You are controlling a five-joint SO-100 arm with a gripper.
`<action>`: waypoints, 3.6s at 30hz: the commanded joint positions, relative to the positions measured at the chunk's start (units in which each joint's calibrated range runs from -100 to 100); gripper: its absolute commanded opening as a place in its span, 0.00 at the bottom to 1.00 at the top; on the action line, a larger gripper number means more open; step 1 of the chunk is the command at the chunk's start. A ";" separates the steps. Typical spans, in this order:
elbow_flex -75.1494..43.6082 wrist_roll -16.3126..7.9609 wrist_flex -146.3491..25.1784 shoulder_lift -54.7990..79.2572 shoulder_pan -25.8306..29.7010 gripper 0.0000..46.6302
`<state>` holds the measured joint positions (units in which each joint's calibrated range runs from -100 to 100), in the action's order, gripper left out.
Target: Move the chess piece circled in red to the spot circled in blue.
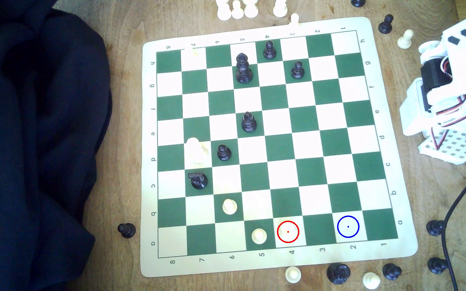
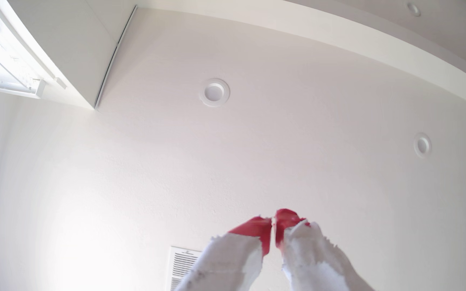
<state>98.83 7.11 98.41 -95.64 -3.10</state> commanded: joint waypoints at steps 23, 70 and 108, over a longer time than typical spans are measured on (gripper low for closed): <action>-2.54 -0.68 -75.06 -0.20 -2.65 0.00; -64.37 -7.91 -144.02 77.48 28.64 0.34; -74.80 -7.86 -145.50 88.17 28.95 0.01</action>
<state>29.15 -0.61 -46.29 -1.55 25.59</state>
